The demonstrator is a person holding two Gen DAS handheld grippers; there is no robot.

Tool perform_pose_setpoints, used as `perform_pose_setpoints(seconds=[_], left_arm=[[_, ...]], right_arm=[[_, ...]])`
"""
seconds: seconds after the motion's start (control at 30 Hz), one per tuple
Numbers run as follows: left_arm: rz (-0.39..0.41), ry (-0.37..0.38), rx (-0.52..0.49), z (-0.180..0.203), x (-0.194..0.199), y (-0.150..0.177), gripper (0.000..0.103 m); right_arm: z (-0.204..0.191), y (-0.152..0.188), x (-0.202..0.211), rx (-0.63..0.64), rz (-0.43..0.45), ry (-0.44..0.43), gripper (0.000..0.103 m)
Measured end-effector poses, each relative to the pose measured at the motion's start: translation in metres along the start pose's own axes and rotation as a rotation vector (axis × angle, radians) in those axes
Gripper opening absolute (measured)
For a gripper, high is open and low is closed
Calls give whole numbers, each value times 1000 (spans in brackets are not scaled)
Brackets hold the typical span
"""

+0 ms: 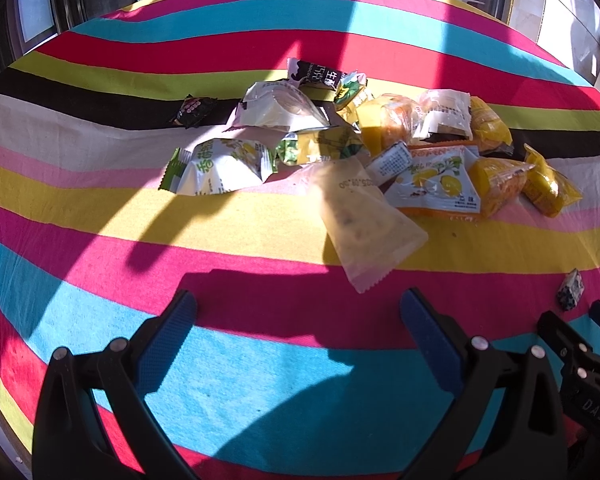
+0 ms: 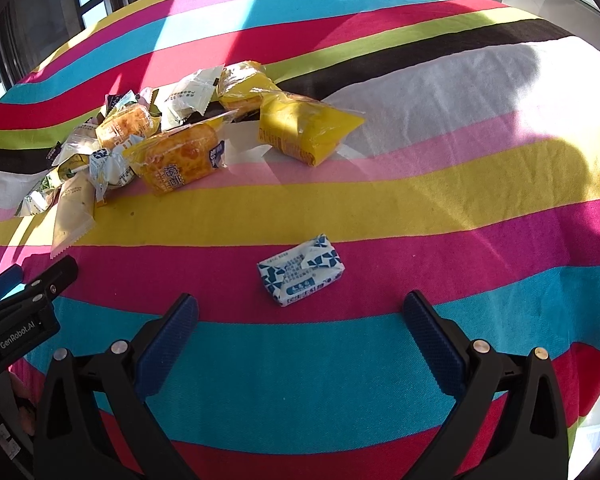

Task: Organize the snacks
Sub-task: 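Grasp the white-and-blue milk bar with the right tool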

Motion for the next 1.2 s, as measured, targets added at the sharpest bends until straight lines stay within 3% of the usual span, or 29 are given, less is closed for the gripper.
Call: perform_pose_setpoints(seconds=[0.1, 0.3, 0.4, 0.53, 0.63, 0.73, 0.87, 0.97, 1.07, 1.2], left_arm=[[0, 51, -29, -3, 4, 6, 102], [67, 234, 102, -28, 17, 13, 102], [66, 208, 90, -24, 15, 13, 102], [60, 176, 72, -19, 12, 12, 102], [61, 183, 73, -21, 14, 14, 102], [59, 184, 68, -22, 14, 15, 102], [85, 158, 52, -21, 21, 18, 102], [103, 150, -7, -12, 29, 23, 102], [86, 205, -7, -10, 35, 29, 102], [56, 214, 7, -9, 33, 30, 100]], right_arm=[[19, 3, 17, -54, 80, -32, 99], [54, -19, 16, -112, 125, -111, 99], [51, -30, 10, -66, 95, -101, 99], [27, -21, 6, 66, 75, -60, 97], [22, -18, -2, 93, 43, -73, 77], [19, -16, -4, 122, 38, -80, 73], [7, -7, 0, 215, 63, -86, 53], [5, -8, 0, 230, 66, -102, 51], [5, -7, 2, 238, 80, -120, 38], [10, -6, 3, 210, 80, -173, 38]])
Point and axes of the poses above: each gripper's, at about its wrist camera, not at the fingertips, and x roughly against the way its jaws point, z to its right, y to its underside, the point moved 6 cm from there along -x, roughly the way its jaws point, and after that the axes turned 12 degrees about -z, right-handed, at the moved point
